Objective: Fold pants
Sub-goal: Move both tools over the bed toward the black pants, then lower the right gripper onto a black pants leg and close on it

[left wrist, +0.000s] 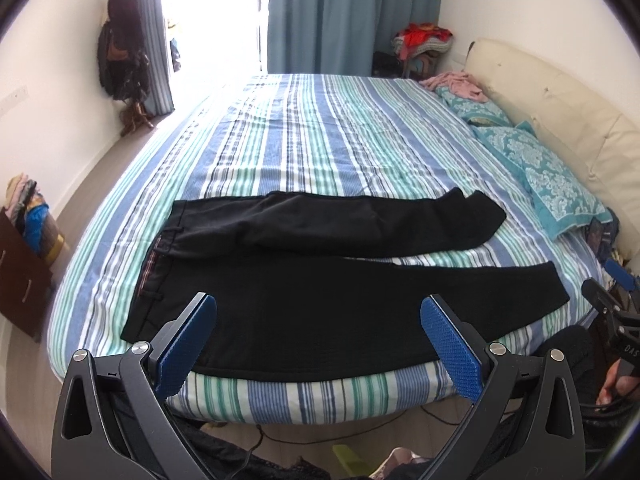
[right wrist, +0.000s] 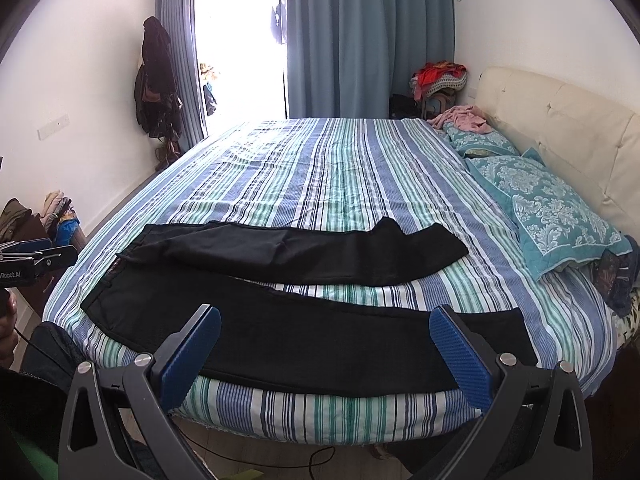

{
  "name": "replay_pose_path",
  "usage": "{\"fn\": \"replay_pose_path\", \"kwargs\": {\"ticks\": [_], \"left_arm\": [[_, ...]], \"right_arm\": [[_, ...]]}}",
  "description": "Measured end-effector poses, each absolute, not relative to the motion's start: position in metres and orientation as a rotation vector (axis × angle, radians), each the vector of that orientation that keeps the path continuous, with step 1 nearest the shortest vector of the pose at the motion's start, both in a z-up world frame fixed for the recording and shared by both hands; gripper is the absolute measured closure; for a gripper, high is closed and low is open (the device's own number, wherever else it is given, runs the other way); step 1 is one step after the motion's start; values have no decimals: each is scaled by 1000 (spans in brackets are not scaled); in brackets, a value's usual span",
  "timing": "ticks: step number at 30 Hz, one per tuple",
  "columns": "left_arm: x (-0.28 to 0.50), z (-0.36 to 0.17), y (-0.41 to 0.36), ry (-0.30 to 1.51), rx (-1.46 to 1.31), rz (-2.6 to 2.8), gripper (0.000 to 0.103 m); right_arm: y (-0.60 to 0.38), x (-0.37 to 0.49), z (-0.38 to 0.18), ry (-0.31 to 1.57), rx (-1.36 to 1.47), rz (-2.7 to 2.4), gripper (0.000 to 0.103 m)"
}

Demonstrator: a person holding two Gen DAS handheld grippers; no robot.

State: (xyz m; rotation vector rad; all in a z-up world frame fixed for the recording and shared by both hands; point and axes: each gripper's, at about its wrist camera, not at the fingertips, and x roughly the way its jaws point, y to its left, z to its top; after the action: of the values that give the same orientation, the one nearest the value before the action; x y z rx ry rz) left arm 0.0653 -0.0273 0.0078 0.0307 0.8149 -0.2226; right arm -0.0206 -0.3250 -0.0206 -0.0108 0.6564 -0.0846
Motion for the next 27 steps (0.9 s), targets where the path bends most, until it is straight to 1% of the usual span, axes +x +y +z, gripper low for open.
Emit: {"fn": "replay_pose_path", "kwargs": {"ticks": [2, 7, 10, 14, 17, 19, 20, 21, 24, 27], "left_arm": [[72, 8, -31, 810, 32, -214, 1], [83, 0, -41, 826, 62, -191, 1], [89, -12, -45, 860, 76, -177, 1], [103, -28, -50, 928, 71, -154, 1], [109, -34, -56, 950, 84, -133, 1], [112, -36, -59, 956, 101, -115, 1], [114, -38, -60, 961, 108, -105, 1], [116, -40, -61, 966, 114, -96, 1], [122, -49, -64, 998, 127, -73, 1], [126, -58, -66, 1033, 133, -70, 1]], "right_arm": [[-342, -12, -23, 608, 10, -77, 0], [-433, 48, -70, 758, 205, -19, 0], [-508, 89, -96, 795, 295, -89, 0], [-612, 166, -129, 836, 434, -147, 0], [-675, 228, -154, 899, 497, -178, 6], [-703, 264, -172, 962, 524, -197, 16], [-714, 277, -179, 981, 542, -210, 25], [-721, 288, -184, 986, 559, -214, 28], [-727, 314, -197, 986, 585, -190, 33], [-716, 336, -213, 1059, 501, -155, 35]]}}
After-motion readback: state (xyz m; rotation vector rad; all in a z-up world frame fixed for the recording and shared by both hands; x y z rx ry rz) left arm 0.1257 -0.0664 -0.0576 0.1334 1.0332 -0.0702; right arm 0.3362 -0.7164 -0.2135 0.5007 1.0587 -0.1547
